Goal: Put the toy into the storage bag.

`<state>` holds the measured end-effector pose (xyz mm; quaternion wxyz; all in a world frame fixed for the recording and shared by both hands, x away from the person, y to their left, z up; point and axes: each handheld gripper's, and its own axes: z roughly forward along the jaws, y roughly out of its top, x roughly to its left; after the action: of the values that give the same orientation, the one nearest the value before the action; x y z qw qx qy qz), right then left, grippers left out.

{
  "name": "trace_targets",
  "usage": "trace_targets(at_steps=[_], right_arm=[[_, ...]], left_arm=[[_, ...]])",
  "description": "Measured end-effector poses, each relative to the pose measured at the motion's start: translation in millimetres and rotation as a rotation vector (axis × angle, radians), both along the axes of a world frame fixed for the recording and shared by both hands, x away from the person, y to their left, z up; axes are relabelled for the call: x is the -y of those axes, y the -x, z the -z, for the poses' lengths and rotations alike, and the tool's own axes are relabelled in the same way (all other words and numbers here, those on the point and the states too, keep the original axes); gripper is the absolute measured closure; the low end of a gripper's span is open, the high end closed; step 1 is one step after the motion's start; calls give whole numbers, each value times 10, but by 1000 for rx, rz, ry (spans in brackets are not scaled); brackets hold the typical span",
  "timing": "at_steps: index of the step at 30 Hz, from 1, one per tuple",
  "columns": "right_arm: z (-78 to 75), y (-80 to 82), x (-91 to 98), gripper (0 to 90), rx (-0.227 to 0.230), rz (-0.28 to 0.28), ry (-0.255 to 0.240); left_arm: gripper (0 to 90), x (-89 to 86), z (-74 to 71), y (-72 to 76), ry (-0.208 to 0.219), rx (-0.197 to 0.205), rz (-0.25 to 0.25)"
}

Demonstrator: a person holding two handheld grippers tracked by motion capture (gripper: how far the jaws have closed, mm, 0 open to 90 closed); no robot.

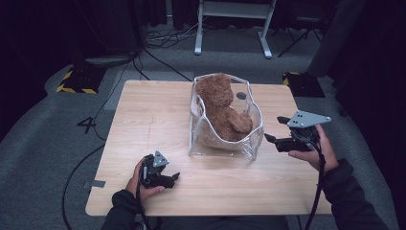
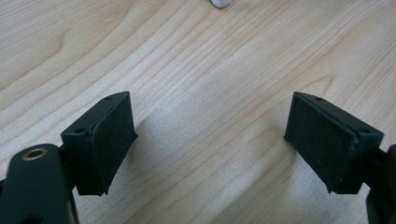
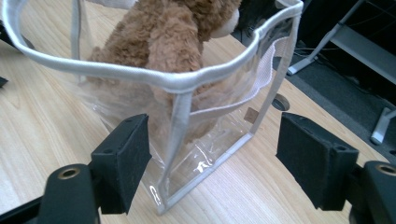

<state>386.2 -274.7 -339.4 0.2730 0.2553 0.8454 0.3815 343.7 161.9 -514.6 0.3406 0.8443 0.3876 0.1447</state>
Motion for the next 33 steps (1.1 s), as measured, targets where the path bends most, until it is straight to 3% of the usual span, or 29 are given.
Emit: trace_targets(at_steps=[9, 33], right_arm=[[130, 7, 96, 256, -10, 31, 16], [511, -24, 211, 254, -73, 42, 72]], left_arm=[[159, 0, 0, 0, 0, 0, 0], [158, 0, 0, -2, 0, 0, 0]])
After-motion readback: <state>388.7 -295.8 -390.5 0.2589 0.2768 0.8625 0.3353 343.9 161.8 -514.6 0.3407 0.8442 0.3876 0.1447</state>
